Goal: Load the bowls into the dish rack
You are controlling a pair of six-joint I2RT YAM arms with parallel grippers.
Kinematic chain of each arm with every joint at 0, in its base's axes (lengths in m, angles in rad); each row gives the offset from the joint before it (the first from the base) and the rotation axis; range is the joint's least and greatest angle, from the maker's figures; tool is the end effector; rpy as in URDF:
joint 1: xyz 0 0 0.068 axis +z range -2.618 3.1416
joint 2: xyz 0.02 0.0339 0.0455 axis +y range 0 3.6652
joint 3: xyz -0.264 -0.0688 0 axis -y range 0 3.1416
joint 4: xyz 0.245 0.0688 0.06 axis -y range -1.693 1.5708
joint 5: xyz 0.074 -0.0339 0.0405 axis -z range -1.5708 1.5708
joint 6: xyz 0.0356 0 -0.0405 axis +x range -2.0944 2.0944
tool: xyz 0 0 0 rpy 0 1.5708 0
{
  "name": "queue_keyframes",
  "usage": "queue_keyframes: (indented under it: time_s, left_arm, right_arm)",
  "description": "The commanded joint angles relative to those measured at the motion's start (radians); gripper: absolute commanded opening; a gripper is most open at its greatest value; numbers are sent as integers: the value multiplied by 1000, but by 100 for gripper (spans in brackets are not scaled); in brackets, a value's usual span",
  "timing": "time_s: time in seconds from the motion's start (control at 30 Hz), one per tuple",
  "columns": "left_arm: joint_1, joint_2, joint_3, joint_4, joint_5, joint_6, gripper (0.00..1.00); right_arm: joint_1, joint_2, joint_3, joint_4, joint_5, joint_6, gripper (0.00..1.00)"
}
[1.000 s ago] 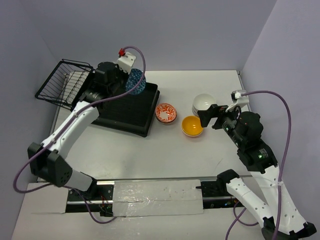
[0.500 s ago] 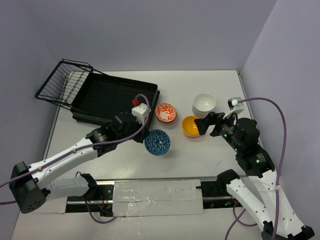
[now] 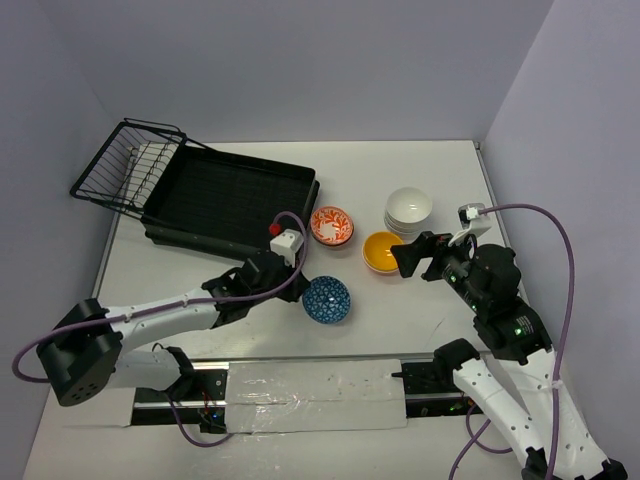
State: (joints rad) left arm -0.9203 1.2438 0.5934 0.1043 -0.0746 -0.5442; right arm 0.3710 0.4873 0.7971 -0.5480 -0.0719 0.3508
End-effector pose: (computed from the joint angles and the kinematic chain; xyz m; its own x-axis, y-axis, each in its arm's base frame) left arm 0.1596 -0.2054 0.2060 -0.6600 0.0147 -0.7511 0.4831 0.7740 -0.4093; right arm 0.0999 0.0416 0.3431 -0.3531 0.2304 -0.9068 -0.3251 0.8786 0.3499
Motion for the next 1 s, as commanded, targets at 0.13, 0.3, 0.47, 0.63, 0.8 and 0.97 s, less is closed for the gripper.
queue_keyframes:
  time_s: [0.13, 0.3, 0.47, 0.63, 0.8, 0.97]
  left_arm:
    - [-11, 75, -4, 216, -33, -36, 0]
    - [-12, 123, 5, 199, -47, -34, 1]
    - [-12, 154, 22, 149, -77, -40, 12]
    - [-14, 132, 89, 20, -76, -23, 39]
    - [-17, 91, 193, -133, -96, 13, 54]
    - [-64, 133, 451, -484, -154, 6, 77]
  right_arm:
    - [8, -9, 5, 5, 15, -4, 99]
    - [8, -9, 5, 0, 27, -16, 98]
    - [8, -3, 5, 2, 32, -27, 98]
    - [8, -1, 10, -3, 38, -41, 98]
    - [8, 10, 16, -9, 37, -49, 98]
    - [8, 23, 53, -50, 90, -46, 99]
